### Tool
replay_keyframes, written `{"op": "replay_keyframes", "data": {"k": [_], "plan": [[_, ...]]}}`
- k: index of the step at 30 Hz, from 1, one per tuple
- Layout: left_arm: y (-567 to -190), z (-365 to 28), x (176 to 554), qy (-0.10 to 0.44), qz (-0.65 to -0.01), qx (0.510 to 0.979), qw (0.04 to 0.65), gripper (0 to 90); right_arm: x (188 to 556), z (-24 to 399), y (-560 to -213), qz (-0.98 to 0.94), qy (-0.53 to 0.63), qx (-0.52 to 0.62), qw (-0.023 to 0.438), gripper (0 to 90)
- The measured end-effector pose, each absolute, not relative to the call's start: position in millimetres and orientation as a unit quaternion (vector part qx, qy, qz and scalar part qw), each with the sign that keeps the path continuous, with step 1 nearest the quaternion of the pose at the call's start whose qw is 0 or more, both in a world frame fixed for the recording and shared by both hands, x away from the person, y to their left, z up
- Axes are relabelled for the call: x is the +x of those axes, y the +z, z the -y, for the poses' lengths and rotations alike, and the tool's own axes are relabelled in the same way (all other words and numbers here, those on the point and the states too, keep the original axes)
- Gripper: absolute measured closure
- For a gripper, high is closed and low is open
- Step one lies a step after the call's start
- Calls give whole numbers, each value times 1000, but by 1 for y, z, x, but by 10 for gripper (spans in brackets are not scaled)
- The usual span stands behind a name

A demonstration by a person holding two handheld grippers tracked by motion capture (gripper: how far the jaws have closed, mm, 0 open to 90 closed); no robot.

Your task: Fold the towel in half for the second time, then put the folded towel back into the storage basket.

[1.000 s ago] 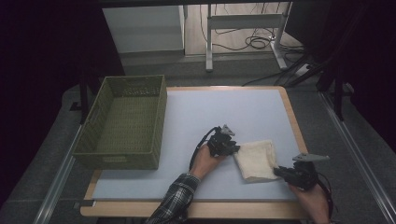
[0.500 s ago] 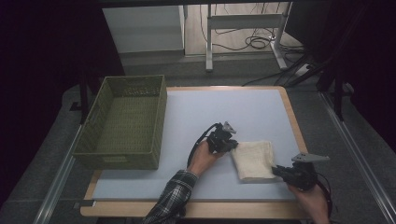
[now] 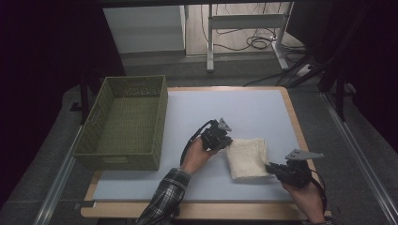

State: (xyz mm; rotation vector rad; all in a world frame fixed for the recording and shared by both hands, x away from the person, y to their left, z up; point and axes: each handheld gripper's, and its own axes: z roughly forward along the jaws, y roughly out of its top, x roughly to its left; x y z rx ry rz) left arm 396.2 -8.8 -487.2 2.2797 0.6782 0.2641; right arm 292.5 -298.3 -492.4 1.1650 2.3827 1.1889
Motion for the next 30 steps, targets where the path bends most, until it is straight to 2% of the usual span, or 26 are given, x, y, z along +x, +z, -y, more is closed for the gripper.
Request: {"op": "replay_keyframes", "data": {"k": [30], "plan": [[-464,-34,394,133,-282,887,341,845,303,250,-474,-827,425,353,107,814]]}}
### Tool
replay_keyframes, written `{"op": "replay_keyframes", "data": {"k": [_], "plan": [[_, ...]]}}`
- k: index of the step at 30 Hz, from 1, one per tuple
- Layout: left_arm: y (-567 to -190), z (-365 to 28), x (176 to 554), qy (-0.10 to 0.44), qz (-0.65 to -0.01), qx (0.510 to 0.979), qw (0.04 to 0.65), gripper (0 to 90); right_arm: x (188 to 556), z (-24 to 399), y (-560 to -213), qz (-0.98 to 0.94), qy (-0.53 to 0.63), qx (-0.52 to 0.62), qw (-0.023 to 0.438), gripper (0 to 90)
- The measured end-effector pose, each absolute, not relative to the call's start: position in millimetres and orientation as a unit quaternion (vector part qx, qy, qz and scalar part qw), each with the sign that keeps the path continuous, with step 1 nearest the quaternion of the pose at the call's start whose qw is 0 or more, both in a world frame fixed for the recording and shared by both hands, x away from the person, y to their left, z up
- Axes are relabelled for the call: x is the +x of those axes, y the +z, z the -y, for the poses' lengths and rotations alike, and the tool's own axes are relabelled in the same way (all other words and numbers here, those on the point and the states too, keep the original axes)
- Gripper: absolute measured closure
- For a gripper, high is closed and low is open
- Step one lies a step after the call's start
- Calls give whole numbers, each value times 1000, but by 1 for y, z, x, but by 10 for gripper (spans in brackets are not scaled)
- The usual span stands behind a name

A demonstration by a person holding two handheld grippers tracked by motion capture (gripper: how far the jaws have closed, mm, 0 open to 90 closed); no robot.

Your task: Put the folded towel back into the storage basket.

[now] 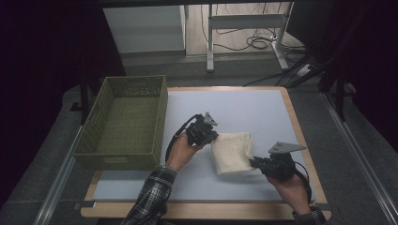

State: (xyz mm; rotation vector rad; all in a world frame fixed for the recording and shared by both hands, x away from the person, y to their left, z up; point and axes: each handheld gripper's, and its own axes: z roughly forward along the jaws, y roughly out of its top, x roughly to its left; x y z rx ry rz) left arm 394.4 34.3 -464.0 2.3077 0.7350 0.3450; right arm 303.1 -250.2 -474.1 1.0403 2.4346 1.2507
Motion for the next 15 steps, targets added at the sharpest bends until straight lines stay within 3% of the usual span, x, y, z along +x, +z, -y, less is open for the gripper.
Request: {"op": "replay_keyframes", "data": {"k": [15], "plan": [[-436,-50,394,158,-283,894,308,844,311,232,-460,-824,441,339,103,813]]}}
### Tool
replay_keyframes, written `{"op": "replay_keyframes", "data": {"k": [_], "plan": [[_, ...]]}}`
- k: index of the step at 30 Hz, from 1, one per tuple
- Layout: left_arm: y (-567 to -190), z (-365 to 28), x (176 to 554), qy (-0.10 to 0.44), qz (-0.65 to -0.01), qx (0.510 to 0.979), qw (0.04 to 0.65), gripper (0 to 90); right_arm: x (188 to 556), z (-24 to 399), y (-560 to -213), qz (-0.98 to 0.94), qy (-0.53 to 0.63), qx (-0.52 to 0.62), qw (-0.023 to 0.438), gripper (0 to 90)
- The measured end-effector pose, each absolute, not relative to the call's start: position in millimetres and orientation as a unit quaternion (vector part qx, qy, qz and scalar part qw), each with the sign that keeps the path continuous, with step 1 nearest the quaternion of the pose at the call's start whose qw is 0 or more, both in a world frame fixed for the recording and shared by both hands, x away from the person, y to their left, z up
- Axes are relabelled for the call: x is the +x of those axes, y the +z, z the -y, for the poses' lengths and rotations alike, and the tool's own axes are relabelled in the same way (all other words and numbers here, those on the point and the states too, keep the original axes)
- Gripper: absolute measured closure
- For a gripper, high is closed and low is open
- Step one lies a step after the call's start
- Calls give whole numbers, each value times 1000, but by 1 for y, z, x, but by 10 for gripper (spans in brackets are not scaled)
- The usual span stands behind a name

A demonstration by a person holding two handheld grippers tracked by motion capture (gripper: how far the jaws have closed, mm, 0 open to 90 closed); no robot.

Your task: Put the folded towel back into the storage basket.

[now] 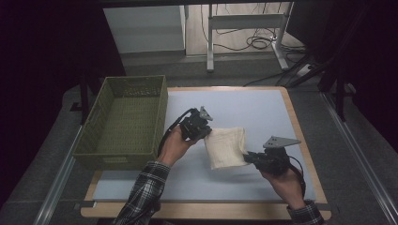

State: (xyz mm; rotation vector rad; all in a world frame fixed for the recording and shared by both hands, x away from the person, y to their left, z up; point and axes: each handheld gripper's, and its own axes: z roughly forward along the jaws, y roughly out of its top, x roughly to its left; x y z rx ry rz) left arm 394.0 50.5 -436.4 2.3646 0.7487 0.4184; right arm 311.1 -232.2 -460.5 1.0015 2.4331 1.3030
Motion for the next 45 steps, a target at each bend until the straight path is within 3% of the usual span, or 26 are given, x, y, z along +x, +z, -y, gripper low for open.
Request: {"op": "replay_keyframes", "data": {"k": [45], "plan": [[-379,-156,387,222,-346,871,270,843,344,126,-415,-828,480,281,73,811]]}}
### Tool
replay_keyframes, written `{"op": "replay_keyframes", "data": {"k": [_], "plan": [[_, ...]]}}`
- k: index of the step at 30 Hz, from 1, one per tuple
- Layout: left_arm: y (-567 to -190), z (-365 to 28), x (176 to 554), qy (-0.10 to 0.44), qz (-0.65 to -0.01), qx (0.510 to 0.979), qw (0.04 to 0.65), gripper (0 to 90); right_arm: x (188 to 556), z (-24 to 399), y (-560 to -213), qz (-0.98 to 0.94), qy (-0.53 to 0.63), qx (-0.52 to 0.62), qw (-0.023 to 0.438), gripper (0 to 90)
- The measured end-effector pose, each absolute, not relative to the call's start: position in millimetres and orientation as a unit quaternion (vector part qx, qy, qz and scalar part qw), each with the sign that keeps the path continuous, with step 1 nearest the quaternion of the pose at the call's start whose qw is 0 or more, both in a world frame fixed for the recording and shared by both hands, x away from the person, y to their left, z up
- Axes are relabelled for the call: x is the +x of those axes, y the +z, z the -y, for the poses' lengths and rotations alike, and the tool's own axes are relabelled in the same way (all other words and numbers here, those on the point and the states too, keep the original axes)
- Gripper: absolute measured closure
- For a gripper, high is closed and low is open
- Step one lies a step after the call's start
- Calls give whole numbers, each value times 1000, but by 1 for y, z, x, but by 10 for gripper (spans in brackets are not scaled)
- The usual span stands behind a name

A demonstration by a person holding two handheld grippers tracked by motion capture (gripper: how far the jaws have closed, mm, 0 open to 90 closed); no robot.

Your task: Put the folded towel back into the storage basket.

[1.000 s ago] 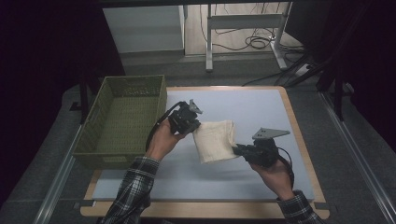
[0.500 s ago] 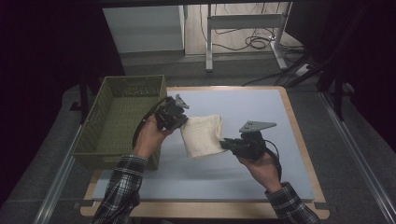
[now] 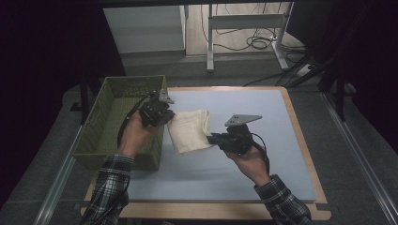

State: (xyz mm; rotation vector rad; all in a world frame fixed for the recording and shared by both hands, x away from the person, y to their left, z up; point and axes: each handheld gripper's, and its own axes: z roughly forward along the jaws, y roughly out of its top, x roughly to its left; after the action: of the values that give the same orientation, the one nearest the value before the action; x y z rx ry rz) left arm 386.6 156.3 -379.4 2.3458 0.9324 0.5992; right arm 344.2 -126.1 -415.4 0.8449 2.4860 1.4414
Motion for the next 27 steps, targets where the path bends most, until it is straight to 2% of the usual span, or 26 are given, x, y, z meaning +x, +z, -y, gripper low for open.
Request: {"op": "replay_keyframes", "data": {"k": [27], "plan": [[-353,-225,380,258,-391,845,259,845,355,58,-394,-826,499,254,62,811]]}}
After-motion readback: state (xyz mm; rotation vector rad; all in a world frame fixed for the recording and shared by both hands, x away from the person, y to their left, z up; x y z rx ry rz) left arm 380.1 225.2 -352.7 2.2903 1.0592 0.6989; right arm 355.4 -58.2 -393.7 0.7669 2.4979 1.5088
